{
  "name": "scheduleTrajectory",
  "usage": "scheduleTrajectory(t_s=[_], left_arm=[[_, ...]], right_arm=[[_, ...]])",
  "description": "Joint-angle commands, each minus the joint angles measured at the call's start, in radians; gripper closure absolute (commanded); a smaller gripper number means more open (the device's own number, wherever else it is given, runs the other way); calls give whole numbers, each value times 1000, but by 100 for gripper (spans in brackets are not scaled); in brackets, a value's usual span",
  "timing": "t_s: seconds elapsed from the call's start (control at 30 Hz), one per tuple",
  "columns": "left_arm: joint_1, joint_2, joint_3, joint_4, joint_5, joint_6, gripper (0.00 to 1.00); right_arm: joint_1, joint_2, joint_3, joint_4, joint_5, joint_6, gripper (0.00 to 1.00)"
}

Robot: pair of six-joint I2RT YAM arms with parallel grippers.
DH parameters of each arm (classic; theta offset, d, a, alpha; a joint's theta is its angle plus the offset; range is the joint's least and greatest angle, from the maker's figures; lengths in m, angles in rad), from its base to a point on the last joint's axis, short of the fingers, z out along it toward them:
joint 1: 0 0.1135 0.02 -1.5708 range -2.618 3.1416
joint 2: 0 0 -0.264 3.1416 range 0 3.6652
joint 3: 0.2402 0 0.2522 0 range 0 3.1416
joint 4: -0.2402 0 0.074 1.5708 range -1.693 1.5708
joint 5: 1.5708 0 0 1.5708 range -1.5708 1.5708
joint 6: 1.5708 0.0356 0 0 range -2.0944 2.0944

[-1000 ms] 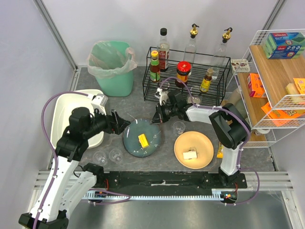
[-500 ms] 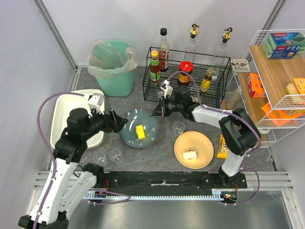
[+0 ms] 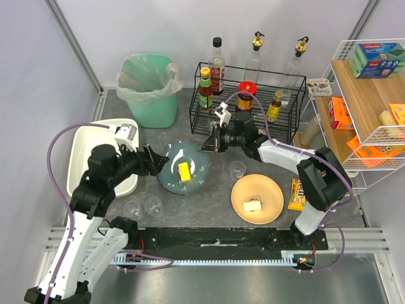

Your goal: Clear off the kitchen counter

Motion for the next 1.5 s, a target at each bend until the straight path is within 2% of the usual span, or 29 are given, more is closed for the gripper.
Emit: scheduleTrajectory(t_s=[0.0,0.23,0.43,0.8,0.97,1.27,1.47], left_arm=[[-2,-10,37,-4,-22,-34,15],[0,-8,68,-42,-93,-58,15],[0,-28,97,-92,-263,-103,16],[0,-89,63,-139,-469,-222,19],[0,-102,36,-116,-444,-290,25],[0,-115,-38,-27,-293,-462,42],[0,-131,-47,11,-292,-500,60]], right_arm=[[14,-121,32,147,-61,124,100],[34,-169,12,201,-3,265,100],[86,-186,-23,320,77,442,100],[101,-220,4,362,174,568,100],[104,-233,18,360,183,583,100],[104,-250,16,382,192,623,100],[106,-243,13,428,171,644,100]])
